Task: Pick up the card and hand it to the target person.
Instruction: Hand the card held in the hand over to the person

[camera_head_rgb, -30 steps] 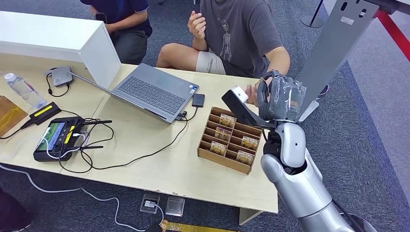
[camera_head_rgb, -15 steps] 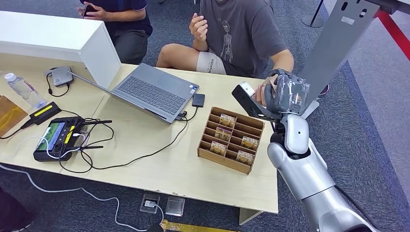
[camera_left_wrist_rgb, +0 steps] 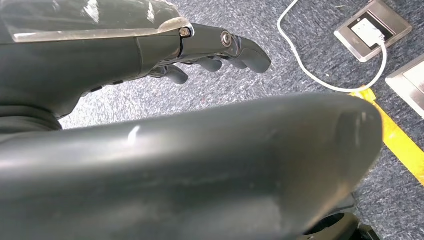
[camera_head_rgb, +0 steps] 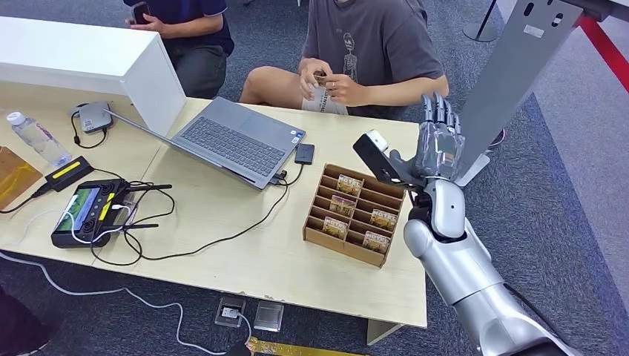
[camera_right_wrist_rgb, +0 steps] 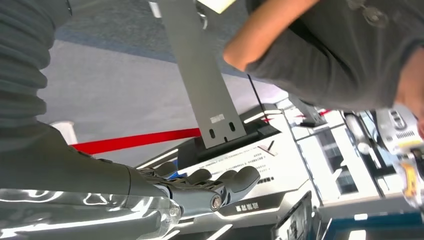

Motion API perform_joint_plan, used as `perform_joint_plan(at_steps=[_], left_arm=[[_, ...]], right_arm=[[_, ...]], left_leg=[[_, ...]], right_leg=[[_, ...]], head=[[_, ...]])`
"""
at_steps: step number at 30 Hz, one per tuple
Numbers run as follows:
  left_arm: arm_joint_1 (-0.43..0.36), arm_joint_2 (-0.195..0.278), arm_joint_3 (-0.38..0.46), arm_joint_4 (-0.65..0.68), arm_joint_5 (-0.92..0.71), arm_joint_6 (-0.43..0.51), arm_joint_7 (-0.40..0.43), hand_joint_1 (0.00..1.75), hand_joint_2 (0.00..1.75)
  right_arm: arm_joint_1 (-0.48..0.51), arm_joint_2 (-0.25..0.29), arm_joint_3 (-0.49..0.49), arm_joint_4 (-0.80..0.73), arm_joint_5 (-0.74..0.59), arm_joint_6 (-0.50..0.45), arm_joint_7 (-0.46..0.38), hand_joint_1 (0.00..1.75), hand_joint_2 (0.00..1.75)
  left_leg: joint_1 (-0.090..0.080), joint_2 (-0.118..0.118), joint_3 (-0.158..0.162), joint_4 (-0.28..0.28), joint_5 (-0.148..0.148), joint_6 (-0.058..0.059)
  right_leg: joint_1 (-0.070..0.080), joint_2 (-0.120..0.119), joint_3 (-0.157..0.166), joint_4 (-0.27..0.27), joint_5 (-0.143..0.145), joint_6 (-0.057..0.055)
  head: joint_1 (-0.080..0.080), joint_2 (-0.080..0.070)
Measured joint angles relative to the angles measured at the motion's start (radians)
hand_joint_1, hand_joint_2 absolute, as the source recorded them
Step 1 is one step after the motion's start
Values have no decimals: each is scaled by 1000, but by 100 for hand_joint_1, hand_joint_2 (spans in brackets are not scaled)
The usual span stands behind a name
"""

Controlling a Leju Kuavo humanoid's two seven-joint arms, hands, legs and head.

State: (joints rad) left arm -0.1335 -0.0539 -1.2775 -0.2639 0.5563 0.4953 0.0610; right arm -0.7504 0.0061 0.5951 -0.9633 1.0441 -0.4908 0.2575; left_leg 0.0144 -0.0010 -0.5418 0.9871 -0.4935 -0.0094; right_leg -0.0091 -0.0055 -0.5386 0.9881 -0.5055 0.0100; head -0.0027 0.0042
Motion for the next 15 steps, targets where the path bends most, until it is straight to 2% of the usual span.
perform_joint_plan(at_steps=[4,8,10,13,15], left_arm=[[0,0,0,0,-1,4,1,0,0],[1,0,0,0,-2,8,5,0,0],[1,0,0,0,-2,9,9,0,0],[2,-1,1,0,2,10,16,0,0],[2,-1,2,0,6,12,19,0,0]], right_arm=[[22,0,-3,-29,-10,-141,-40,0,175],[72,3,-32,-100,-77,-181,-157,0,175],[101,9,-54,-140,-163,-181,-235,0,175],[141,18,-80,-200,-386,-181,-345,0,175],[168,20,-89,-240,-531,-181,-388,0,175]], left_leg=[[0,0,0,0,0,0],[0,0,0,0,0,0],[0,0,0,0,0,0],[0,0,0,0,0,0],[0,0,0,0,0,0]], right_leg=[[0,0,0,0,0,0],[0,0,0,0,0,0],[0,0,0,0,0,0],[0,0,0,0,0,0],[0,0,0,0,0,0]], head=[[0,0],[0,0],[-1,0],[-1,0],[0,0]])
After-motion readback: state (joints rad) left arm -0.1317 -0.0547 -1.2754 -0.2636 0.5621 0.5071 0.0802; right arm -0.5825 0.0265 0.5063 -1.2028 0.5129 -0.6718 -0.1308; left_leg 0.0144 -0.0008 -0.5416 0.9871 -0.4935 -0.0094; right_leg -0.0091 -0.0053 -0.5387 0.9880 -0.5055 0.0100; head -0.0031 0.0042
